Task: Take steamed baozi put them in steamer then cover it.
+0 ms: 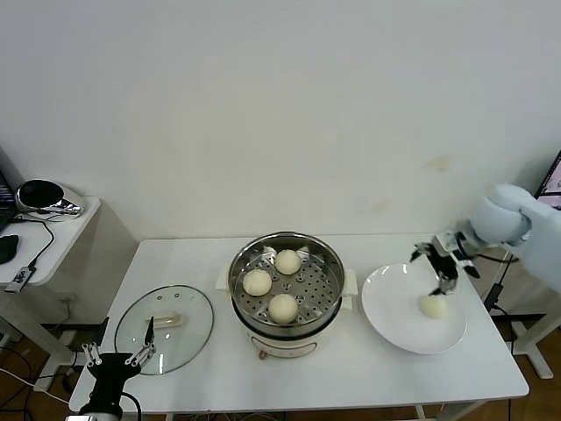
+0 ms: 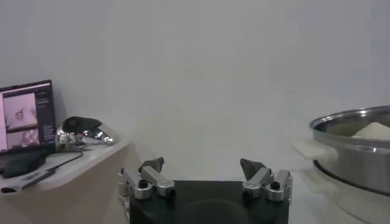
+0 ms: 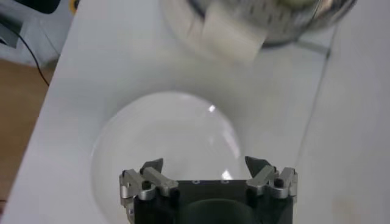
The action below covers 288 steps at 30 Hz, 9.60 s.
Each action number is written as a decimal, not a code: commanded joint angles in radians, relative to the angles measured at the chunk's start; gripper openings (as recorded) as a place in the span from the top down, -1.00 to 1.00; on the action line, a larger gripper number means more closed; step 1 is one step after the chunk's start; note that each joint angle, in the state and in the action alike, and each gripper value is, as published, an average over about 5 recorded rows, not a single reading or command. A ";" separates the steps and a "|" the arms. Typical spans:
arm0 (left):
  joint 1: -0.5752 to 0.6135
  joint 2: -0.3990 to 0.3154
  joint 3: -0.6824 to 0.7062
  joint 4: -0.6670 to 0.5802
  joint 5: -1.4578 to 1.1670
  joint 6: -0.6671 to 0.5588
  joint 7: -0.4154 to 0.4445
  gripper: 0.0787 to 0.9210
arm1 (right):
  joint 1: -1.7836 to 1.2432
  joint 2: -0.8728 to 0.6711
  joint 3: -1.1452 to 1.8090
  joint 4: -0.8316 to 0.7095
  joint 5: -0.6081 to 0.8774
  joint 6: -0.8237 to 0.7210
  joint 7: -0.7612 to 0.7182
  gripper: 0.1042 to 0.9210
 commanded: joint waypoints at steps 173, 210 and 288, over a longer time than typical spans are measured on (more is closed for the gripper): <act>-0.199 0.079 0.010 0.333 1.457 -0.014 -0.056 -0.77 | -1.764 0.963 1.932 0.520 0.311 0.273 1.118 -0.76; -0.568 0.108 0.121 0.697 1.413 -0.021 -0.005 -0.76 | -1.795 1.001 1.949 0.522 0.305 0.283 1.126 -0.76; -0.851 -0.092 0.836 0.155 1.622 0.760 0.504 0.87 | -1.763 1.084 1.805 0.449 0.034 0.303 1.141 -0.76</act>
